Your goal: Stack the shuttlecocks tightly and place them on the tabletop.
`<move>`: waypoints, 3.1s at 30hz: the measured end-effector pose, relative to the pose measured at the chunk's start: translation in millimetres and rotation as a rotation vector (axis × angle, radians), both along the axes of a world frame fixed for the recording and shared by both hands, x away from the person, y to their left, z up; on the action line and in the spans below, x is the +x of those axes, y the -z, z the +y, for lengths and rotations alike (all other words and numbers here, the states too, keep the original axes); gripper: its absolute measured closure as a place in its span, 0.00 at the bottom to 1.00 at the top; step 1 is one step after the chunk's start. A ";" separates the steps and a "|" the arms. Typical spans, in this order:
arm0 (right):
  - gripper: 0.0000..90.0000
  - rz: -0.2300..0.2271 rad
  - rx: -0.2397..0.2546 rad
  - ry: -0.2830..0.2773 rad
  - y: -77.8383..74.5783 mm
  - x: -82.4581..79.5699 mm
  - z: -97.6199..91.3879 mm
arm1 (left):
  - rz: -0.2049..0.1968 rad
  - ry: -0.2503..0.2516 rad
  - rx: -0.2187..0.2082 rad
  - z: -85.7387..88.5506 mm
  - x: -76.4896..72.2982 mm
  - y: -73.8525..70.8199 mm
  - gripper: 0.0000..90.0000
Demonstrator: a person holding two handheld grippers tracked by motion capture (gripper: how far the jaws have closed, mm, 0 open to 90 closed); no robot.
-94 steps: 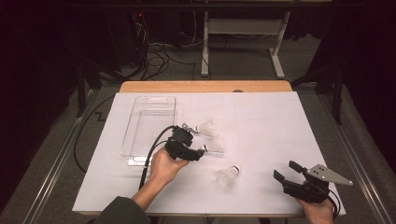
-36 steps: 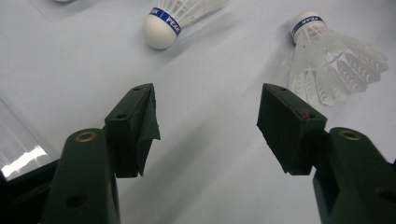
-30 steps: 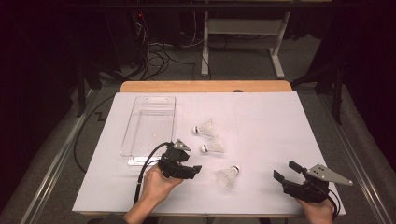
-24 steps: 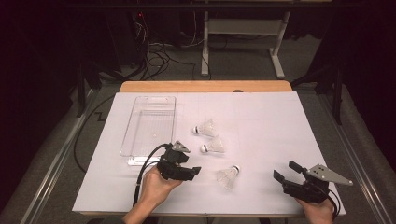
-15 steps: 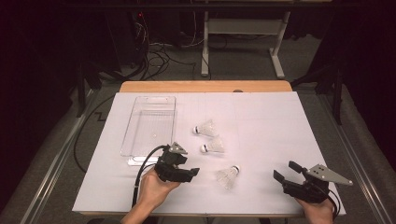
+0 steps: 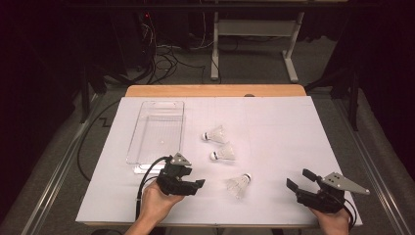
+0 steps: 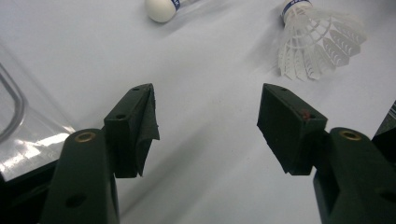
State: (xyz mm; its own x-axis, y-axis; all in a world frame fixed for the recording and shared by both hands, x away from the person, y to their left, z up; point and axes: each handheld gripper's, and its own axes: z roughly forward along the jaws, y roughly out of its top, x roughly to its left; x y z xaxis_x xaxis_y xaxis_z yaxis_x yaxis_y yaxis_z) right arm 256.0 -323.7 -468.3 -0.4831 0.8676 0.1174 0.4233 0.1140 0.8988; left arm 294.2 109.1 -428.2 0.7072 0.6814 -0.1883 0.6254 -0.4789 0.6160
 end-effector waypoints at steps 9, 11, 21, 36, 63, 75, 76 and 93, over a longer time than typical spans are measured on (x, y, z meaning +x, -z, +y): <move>0.29 0.000 0.001 0.000 0.0 0.2 0.0 | -0.012 -0.011 -0.007 7.1 -7.6 0.1 0.41; 0.29 0.000 0.001 -0.001 -0.1 0.0 0.2 | -0.013 -0.016 -0.012 9.7 -9.5 -0.3 0.41; 0.29 0.000 -0.001 0.004 -0.1 0.0 0.1 | -0.017 -0.028 -0.030 21.0 -18.5 1.3 0.41; 0.29 0.000 -0.001 0.006 -0.1 -0.1 -0.2 | -0.034 -0.065 -0.033 37.9 -25.1 0.8 0.40; 0.28 0.002 -0.007 0.010 0.0 0.1 0.5 | -0.073 -0.155 -0.050 71.6 -33.4 9.9 0.41; 0.28 0.002 -0.008 0.010 0.0 0.0 0.7 | -0.098 -0.205 -0.055 85.1 -36.5 14.3 0.40; 0.28 0.002 -0.008 0.010 0.0 0.0 0.6 | -0.098 -0.205 -0.055 85.1 -36.5 14.3 0.40; 0.28 0.004 -0.010 0.012 0.1 0.2 0.7 | -0.119 -0.250 -0.078 100.7 -40.8 17.8 0.39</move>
